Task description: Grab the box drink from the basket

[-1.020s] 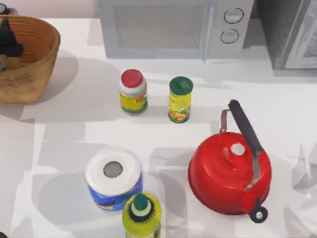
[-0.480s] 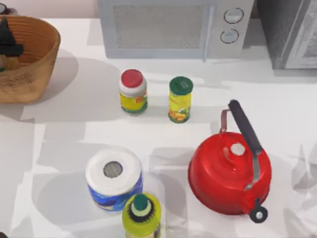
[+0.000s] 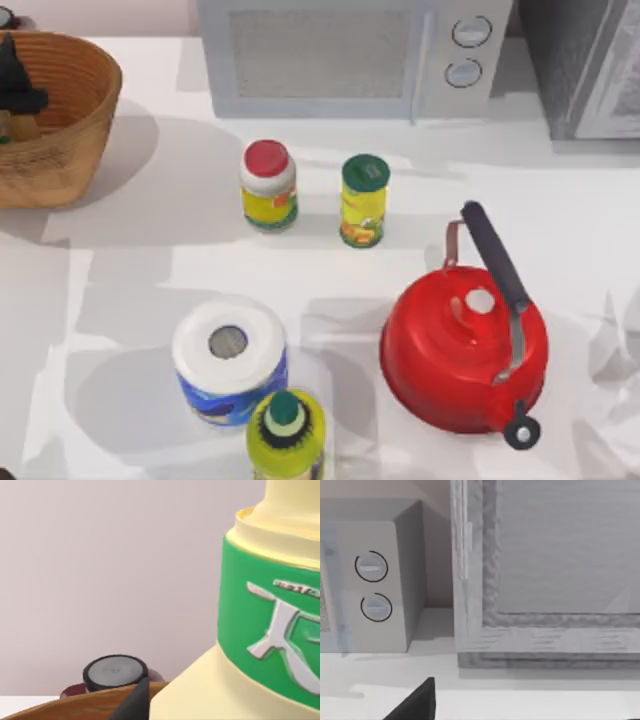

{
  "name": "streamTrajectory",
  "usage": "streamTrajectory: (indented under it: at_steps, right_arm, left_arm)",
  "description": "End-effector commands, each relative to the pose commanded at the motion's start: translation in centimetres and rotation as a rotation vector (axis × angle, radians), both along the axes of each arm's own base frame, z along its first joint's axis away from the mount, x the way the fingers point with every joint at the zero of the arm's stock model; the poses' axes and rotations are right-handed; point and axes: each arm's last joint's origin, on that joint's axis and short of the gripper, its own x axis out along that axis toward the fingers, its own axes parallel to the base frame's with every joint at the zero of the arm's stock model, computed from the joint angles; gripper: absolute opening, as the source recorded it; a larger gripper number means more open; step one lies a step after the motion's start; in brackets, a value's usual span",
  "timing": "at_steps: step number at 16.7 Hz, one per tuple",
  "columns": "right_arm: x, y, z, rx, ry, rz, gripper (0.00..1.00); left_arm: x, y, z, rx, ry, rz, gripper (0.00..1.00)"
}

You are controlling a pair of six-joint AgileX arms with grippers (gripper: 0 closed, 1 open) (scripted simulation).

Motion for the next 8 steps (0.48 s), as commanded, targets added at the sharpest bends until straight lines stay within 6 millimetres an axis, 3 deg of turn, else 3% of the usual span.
streamTrajectory:
  at_steps: [4,8]
  right_arm:
    - [0.0,0.0,0.0,0.0,0.0,0.0,1.0]
    - [0.0,0.0,0.0,0.0,0.0,0.0,1.0]
  left_arm:
    - [0.2,0.0,0.8,-0.005,0.016,0.001,0.0]
    - [0.9,0.2,4.6,-0.003,0.002,0.001,0.0]
